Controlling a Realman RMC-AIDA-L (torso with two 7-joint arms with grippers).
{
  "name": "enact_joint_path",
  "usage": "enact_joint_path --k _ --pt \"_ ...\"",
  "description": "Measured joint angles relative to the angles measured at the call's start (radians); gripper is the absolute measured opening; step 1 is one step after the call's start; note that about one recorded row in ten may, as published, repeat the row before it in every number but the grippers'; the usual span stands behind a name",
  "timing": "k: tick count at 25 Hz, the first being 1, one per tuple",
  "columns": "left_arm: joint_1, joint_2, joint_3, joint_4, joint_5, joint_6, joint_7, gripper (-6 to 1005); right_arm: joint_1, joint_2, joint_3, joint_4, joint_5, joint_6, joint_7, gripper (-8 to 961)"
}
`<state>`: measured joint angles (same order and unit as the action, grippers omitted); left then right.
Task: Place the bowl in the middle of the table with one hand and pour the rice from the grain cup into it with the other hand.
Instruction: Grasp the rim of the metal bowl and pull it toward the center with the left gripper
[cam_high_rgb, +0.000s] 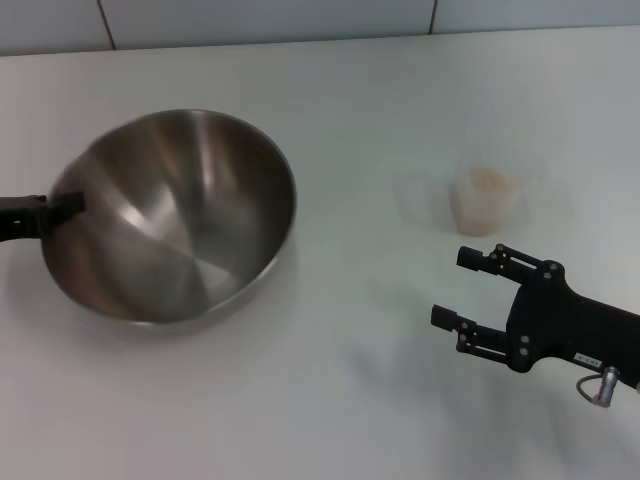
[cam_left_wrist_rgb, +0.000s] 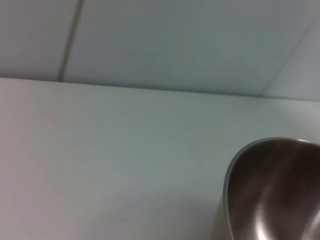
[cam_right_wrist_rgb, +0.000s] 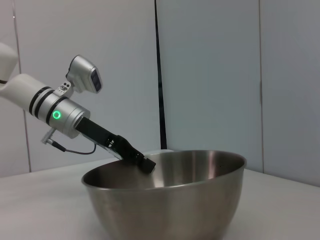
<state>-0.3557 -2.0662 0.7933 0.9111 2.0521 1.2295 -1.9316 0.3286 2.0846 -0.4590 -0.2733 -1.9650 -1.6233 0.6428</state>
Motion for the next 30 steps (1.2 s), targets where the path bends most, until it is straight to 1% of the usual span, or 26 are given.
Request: enact_joint_path --k 4,11,18,22,30 --pt "-0.004 0.000 0.065 0.023 -0.003 0.012 -0.002 124 0.001 0.000 0.000 0.000 0.000 0.004 0.000 775" --pt "-0.030 0.000 0.078 0.026 -0.003 0.015 -0.004 107 0.002 -0.001 0.000 0.002 0.001 0.012 0.000 775" --pt "-0.075 0.001 0.084 0.029 0.001 0.023 -0.023 78 -0.001 -0.002 0.000 0.003 0.002 0.013 0.000 775" --pt "-0.102 0.003 0.096 0.036 0.004 0.028 -0.031 57 -0.003 -0.002 0.000 0.003 0.002 0.014 0.000 775" --pt "-0.148 0.003 0.139 0.039 0.009 0.027 -0.044 55 -0.003 -0.002 0.000 0.003 0.002 0.014 0.000 775"
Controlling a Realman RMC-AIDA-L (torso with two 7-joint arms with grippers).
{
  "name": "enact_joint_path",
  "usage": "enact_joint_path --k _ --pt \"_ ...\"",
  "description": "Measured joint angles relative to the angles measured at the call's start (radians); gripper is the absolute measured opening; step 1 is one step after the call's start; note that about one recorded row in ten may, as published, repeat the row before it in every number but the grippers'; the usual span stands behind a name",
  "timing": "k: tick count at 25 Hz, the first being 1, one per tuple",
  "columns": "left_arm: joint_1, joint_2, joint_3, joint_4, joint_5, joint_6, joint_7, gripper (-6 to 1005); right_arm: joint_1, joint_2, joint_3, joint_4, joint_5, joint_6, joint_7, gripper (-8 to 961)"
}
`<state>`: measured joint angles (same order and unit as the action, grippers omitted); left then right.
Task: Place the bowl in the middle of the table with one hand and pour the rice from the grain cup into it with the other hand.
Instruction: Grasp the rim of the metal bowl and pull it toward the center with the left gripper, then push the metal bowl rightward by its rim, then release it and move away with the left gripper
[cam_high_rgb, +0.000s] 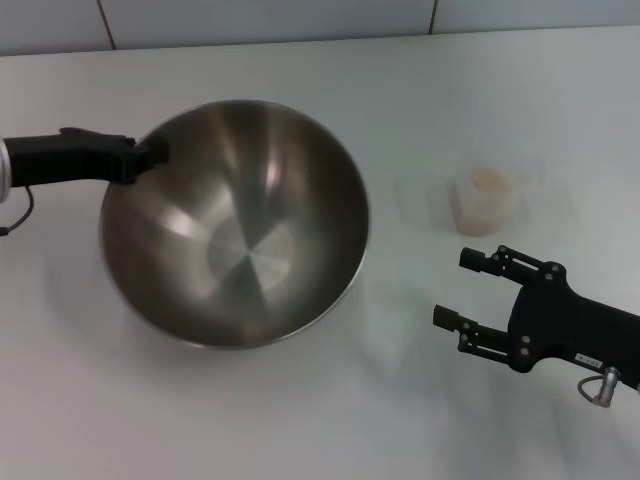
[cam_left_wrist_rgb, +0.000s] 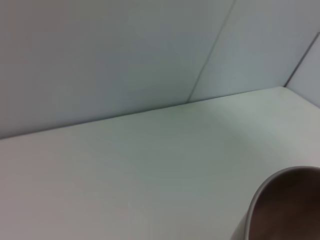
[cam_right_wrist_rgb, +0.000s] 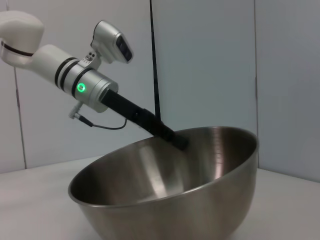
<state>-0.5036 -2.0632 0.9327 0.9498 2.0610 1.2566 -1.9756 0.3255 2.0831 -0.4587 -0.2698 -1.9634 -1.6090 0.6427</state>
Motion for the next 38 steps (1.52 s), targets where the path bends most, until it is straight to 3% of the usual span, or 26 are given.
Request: enact_joint_path --k 19,38 --pt "-0.100 -0.011 0.125 -0.073 -0.031 -0.088 0.014 50 -0.005 0.000 -0.005 0.000 0.000 0.000 -0.001 776" --pt "-0.118 -0.011 0.160 -0.169 -0.109 -0.171 0.117 46 0.001 0.000 -0.008 -0.001 0.000 0.012 -0.002 776"
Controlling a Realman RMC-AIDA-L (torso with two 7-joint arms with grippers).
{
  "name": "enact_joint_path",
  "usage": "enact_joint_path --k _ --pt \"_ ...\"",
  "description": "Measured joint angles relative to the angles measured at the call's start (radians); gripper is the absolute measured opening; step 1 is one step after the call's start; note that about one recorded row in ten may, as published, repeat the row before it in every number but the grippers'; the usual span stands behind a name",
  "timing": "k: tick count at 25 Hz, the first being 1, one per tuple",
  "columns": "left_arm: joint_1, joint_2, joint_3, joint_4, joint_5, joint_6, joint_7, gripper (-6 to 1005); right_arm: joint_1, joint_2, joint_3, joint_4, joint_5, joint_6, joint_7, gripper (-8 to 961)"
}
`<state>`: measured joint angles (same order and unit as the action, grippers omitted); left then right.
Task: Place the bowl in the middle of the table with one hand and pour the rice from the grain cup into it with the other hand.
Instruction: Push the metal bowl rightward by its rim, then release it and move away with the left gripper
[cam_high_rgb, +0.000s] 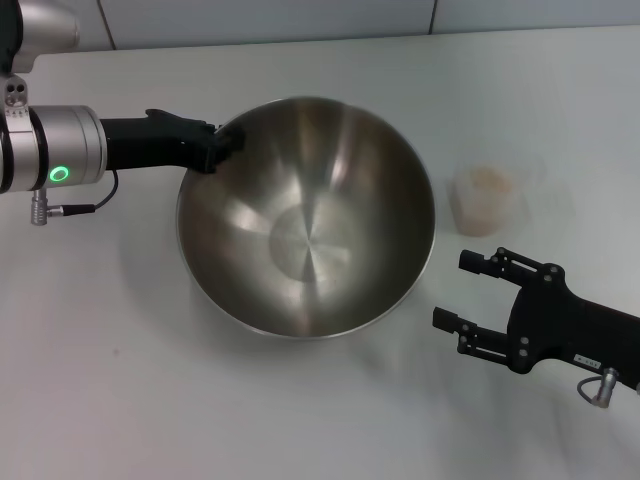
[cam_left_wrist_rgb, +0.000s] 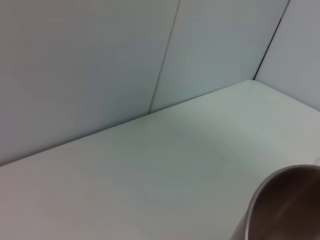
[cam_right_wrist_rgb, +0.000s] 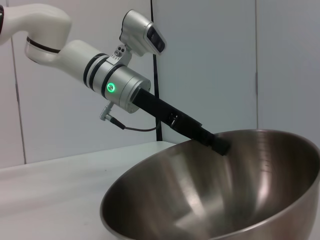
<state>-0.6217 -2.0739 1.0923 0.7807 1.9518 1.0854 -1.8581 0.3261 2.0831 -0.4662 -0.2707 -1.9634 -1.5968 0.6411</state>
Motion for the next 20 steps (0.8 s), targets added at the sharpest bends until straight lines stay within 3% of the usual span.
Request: enact_joint_path --k 20 --pt "0.005 0.000 -0.003 -0.050 -0.047 -0.065 0.080 77 0.004 0.000 -0.002 0.001 -0.001 0.002 0.000 775"
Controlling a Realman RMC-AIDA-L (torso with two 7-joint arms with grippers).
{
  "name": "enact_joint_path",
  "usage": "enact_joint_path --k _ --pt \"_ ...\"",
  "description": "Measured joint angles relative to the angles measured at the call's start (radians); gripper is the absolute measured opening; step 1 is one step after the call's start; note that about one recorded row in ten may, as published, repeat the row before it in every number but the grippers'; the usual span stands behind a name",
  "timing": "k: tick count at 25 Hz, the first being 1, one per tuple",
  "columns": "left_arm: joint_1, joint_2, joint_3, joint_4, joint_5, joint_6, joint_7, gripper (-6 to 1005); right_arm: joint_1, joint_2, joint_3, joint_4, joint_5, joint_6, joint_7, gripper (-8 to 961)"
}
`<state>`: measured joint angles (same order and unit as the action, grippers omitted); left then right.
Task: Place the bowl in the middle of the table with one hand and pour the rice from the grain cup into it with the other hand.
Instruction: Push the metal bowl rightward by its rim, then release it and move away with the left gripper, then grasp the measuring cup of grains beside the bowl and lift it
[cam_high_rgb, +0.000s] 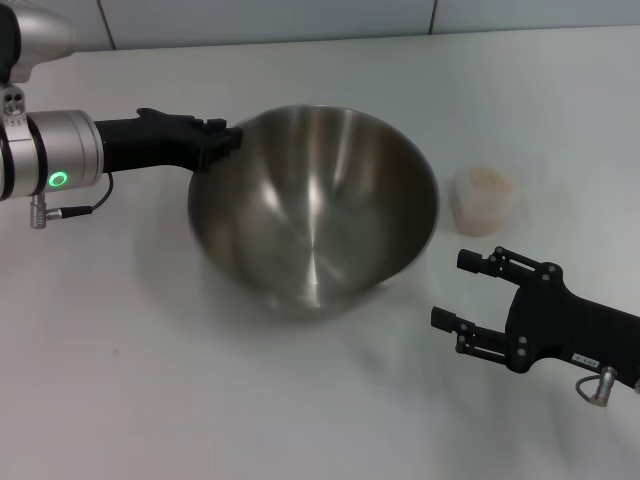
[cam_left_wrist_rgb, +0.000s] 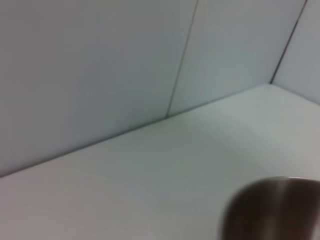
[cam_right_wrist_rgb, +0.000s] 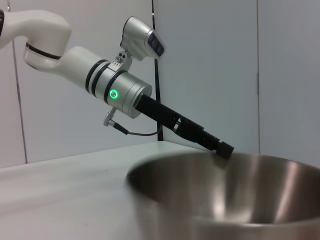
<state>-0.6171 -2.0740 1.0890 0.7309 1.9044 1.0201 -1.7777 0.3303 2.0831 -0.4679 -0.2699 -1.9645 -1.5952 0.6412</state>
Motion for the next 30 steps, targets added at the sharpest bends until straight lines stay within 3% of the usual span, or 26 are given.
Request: enact_joint_path --k 15,17,18,20,21,23,30 --pt "0.086 0.008 -0.019 0.014 -0.244 -0.014 0.180 461 0.000 0.000 0.001 0.000 0.001 0.007 0.000 776" --pt "0.109 0.010 -0.047 0.038 -0.276 0.000 0.191 617 0.001 0.000 0.001 0.000 0.001 0.010 0.000 776" --pt "0.123 0.010 -0.067 0.051 -0.304 0.016 0.207 695 0.001 0.000 0.002 0.000 0.001 0.010 0.000 776" --pt "0.168 0.010 -0.130 0.066 -0.421 0.095 0.304 748 0.001 0.000 0.003 0.000 0.001 0.011 0.000 776" --pt "0.199 0.011 -0.164 0.038 -0.550 0.192 0.443 774 0.002 0.000 0.005 0.000 0.001 0.011 0.000 776" --pt "0.214 0.011 -0.174 0.020 -0.608 0.245 0.514 827 0.002 0.000 0.008 0.000 0.001 0.011 -0.005 776" --pt "0.277 0.009 -0.178 -0.014 -0.673 0.378 0.765 810 0.014 0.001 0.016 0.000 0.002 0.012 -0.023 775"
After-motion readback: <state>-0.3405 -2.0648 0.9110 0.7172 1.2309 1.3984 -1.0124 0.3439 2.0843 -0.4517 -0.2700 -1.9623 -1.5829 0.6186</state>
